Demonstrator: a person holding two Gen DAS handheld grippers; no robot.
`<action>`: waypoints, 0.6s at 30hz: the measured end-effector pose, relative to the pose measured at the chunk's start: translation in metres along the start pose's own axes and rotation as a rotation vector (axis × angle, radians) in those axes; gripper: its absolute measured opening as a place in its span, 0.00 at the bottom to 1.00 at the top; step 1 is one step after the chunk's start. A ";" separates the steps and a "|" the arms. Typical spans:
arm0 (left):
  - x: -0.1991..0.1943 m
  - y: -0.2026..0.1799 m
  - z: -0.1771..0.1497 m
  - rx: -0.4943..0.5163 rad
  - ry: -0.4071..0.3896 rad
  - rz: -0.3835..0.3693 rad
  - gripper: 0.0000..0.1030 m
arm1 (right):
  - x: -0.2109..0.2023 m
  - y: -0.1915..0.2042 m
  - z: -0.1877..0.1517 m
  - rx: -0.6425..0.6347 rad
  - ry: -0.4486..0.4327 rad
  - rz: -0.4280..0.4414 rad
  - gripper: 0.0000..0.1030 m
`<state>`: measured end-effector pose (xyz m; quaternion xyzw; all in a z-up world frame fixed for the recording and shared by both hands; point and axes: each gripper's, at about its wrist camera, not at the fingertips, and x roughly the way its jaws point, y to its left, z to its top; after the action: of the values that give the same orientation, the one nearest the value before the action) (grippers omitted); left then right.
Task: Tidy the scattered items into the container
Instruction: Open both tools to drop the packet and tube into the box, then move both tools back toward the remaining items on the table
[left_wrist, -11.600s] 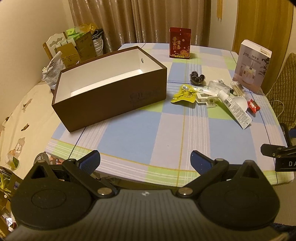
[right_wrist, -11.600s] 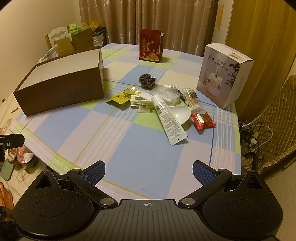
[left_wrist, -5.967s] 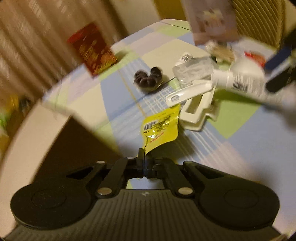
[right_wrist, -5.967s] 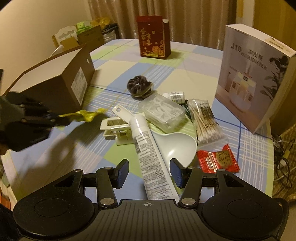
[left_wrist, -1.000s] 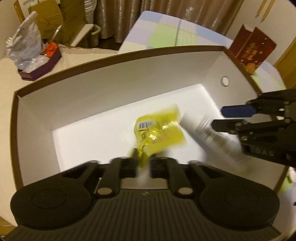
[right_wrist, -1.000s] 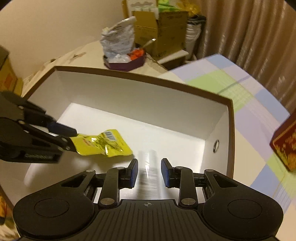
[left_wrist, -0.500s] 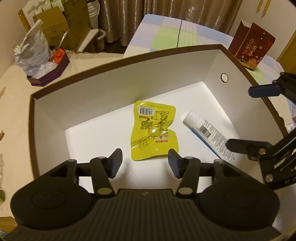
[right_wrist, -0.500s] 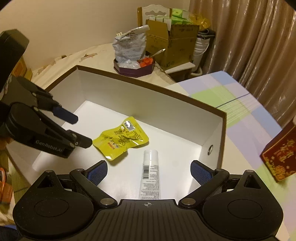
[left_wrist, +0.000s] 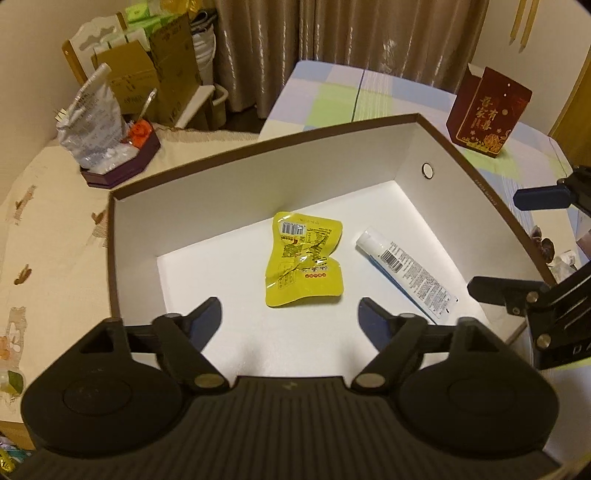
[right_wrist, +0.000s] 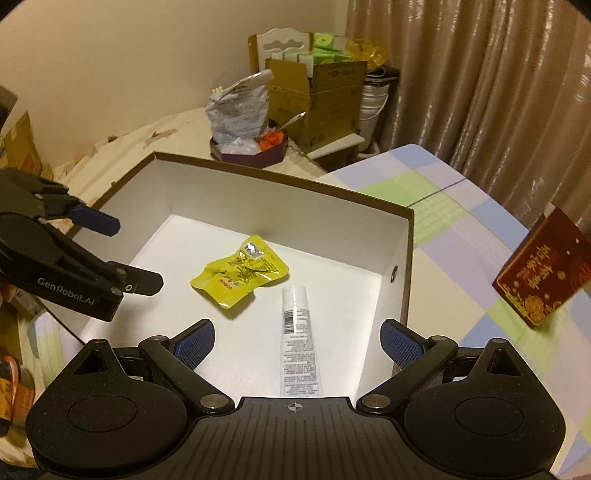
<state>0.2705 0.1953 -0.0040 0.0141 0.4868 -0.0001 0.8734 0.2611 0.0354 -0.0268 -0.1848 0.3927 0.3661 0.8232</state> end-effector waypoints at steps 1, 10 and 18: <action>-0.004 -0.002 -0.002 0.000 -0.007 0.008 0.79 | -0.004 0.001 -0.002 0.005 -0.004 -0.002 0.98; -0.033 -0.013 -0.015 -0.016 -0.054 0.037 0.84 | -0.030 0.002 -0.015 0.019 -0.039 -0.003 0.98; -0.057 -0.028 -0.031 -0.012 -0.084 0.071 0.86 | -0.052 0.005 -0.031 0.027 -0.063 0.011 0.98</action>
<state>0.2137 0.1677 0.0273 0.0259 0.4488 0.0332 0.8926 0.2199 -0.0030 -0.0057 -0.1598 0.3728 0.3710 0.8354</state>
